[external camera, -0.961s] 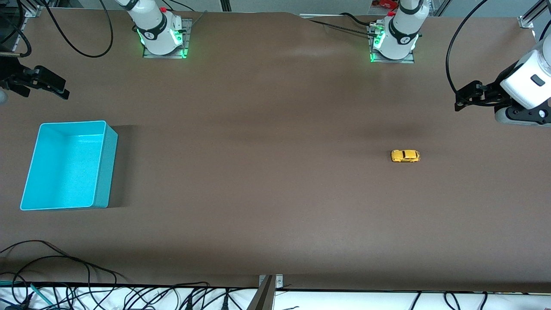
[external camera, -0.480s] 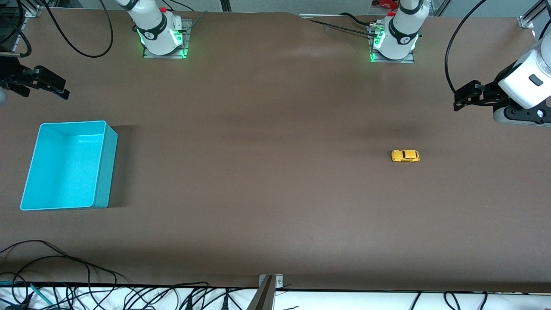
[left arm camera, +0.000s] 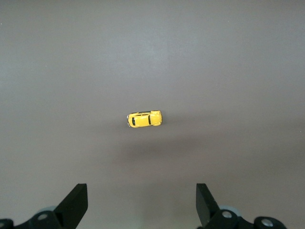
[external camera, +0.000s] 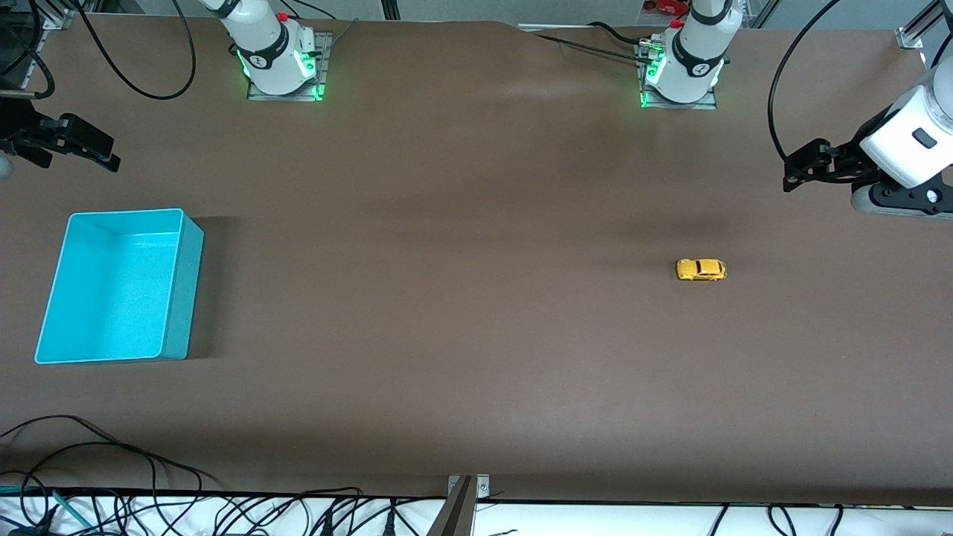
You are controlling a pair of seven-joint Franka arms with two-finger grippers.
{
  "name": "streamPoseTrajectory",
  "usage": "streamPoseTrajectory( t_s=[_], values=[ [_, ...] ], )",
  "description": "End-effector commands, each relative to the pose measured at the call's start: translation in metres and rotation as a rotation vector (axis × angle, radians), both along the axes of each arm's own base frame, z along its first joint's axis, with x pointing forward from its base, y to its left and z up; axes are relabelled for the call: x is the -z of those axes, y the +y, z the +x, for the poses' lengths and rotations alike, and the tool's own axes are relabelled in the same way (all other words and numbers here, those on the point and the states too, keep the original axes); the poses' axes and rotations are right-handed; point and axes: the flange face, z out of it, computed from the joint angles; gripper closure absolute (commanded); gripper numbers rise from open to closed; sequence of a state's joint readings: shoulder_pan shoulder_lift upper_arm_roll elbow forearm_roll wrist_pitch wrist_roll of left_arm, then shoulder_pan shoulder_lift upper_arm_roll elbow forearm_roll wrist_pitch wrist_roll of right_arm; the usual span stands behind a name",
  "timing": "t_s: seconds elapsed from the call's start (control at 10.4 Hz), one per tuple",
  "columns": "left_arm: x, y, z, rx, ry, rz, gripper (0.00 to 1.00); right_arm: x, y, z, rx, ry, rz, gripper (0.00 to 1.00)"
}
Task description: Wind up and store yellow beetle car
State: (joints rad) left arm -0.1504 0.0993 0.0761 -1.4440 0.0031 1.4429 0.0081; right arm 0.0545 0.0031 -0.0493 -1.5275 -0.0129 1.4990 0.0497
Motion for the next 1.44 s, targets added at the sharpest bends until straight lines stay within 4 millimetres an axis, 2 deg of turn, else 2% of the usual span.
streamPoseTrajectory(
  t_s=[0.0, 0.29, 0.48, 0.67, 0.86, 1.15, 1.34],
  values=[
    [0.0, 0.005, -0.002, -0.009, -0.003, 0.004, 0.0, -0.006, 0.001, 0.0, -0.012, -0.008, 0.001, 0.0],
    [0.003, 0.008, -0.016, -0.012, -0.039, -0.004, 0.0, -0.006, 0.001, 0.0, -0.012, -0.01, 0.001, 0.0],
    [0.004, 0.008, -0.016, -0.021, -0.034, -0.001, 0.0, -0.006, 0.001, 0.0, -0.012, -0.008, 0.001, 0.0],
    [0.017, 0.008, -0.016, -0.013, -0.011, 0.0, 0.0, -0.006, 0.0, -0.001, -0.011, -0.004, 0.001, 0.0],
    [0.068, 0.009, -0.009, -0.014, 0.032, 0.008, 0.0, -0.006, 0.0, 0.001, -0.012, -0.008, -0.001, 0.0],
    [0.087, 0.023, -0.007, -0.036, 0.036, 0.006, 0.0, -0.006, 0.0, 0.001, -0.012, -0.008, -0.001, 0.0],
    [0.121, 0.026, -0.004, -0.038, -0.007, 0.002, 0.0, -0.006, 0.0, 0.001, -0.012, -0.008, -0.001, 0.0]
  ],
)
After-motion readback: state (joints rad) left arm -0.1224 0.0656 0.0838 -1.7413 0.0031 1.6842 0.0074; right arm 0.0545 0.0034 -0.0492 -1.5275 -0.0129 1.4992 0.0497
